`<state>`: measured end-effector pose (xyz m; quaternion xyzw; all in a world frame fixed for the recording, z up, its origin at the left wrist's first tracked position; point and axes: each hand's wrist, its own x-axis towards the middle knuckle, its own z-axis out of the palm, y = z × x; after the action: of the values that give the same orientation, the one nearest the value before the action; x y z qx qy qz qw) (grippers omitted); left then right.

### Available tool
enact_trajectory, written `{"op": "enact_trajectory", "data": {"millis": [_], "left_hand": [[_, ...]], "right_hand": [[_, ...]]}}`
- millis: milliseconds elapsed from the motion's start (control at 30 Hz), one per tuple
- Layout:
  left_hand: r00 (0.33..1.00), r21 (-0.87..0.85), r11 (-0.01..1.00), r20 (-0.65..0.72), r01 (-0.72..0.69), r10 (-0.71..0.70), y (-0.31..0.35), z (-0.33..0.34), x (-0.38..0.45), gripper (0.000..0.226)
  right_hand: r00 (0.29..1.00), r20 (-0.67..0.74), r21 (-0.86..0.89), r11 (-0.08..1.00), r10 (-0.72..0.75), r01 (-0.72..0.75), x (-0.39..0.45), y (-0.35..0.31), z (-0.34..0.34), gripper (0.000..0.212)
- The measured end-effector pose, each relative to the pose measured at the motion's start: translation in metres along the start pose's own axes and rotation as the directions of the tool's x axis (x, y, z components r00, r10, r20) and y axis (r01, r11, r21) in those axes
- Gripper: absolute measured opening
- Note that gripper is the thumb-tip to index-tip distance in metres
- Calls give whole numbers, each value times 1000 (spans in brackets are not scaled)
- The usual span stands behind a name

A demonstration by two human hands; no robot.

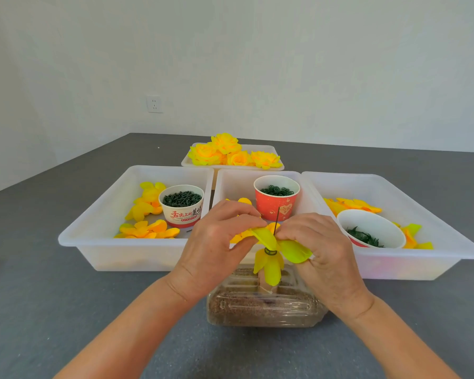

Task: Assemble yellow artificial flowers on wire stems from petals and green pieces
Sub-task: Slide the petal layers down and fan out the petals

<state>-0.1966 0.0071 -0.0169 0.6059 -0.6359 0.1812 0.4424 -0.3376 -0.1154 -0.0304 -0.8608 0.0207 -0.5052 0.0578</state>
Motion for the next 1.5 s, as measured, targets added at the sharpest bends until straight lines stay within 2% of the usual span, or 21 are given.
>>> {"op": "enact_trajectory", "data": {"millis": [367, 833, 1000, 1167, 1267, 1367, 1433, 1500], "left_hand": [[996, -4, 998, 50, -69, 69, -4, 3, -4, 7], [981, 67, 986, 126, -155, 145, -4, 1, -9, 17], [966, 122, 967, 156, -224, 204, -1, -1, -8, 21], [953, 162, 953, 210, -257, 221, 2, -3, -4, 15], [956, 86, 982, 255, -170, 143, 1, -8, -2, 28], [963, -64, 997, 268, 54, -35, -1, -13, -2, 41], [955, -162, 963, 244, 215, -172, 3, -13, 0, 29], [942, -257, 918, 229, 301, -245, 8, -9, 3, 12]], "right_hand": [[998, 51, -15, 999, -34, 34, -3, 3, -1, 5], [995, 81, -23, 998, -51, 53, -9, 3, -3, 10], [993, 106, -10, 999, -50, 52, -8, 3, -4, 9], [991, 119, -29, 997, -64, 68, -7, 3, -5, 16], [989, 143, -34, 998, -43, 48, -6, 2, -7, 27], [985, 168, -38, 999, -26, 33, -6, 3, -10, 30], [983, 181, -40, 999, -24, 32, -8, 3, -12, 28], [981, 191, -45, 998, -23, 33, -8, 3, -13, 24]]}}
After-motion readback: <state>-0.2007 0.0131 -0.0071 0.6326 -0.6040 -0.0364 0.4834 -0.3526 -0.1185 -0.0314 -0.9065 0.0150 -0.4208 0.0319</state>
